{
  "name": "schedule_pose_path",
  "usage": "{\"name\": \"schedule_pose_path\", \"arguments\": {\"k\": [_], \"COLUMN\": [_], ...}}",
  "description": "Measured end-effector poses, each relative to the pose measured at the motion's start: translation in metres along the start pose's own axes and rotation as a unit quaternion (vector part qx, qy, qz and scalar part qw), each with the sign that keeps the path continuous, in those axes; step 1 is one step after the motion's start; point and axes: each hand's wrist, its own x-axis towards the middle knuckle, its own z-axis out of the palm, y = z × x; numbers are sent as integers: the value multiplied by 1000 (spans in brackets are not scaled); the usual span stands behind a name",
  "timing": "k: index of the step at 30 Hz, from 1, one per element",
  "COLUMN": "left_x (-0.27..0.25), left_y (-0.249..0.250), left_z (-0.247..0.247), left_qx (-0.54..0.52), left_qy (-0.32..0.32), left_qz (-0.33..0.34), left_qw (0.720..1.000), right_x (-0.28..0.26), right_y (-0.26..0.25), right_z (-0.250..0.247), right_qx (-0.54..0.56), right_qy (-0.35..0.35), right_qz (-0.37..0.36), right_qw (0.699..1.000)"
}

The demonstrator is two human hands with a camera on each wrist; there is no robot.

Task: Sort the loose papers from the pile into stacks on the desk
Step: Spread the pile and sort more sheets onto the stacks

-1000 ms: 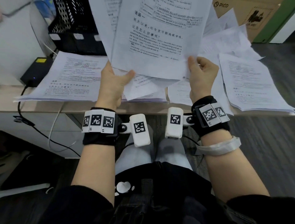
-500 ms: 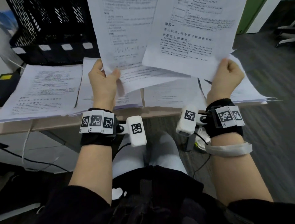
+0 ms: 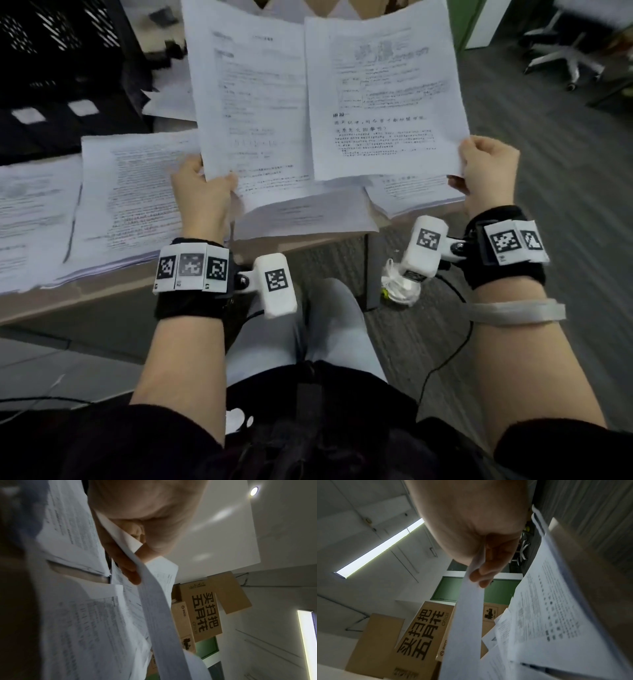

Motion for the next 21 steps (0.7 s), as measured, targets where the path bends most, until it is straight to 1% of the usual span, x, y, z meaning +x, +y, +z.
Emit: {"name": "schedule_pose_path", "arguments": {"k": [3,6,9,11,16,19,21], "left_x": [-7,-9,-9,-7,-8,-8,-9], "left_y": [-18,-30,-35,-37,-35,-30,-27], "left_z": [6,11,15,17,22,26,31], "left_qx": [39,92,147,176,267,277,276], "left_qy": [-6,-8,-7,-14,-17,-22,-39], "left_qz": [-30,-46,-36,-24,7,8,14], "left_qw": [999,995,988,984,963,961,960], "right_x": [8,14,18,21,21,22,24], "right_y": [17,29,34,37,40,44,47], "right_z": [-12,-19,-24,-27,-30,-28,-28], "right_qx": [-35,-53,-82,-88,-14,20,12], "right_qy": [20,35,46,58,74,104,133], "right_qz": [0,-10,-26,-21,20,27,25], "right_qw": [999,998,995,994,997,994,991]}}
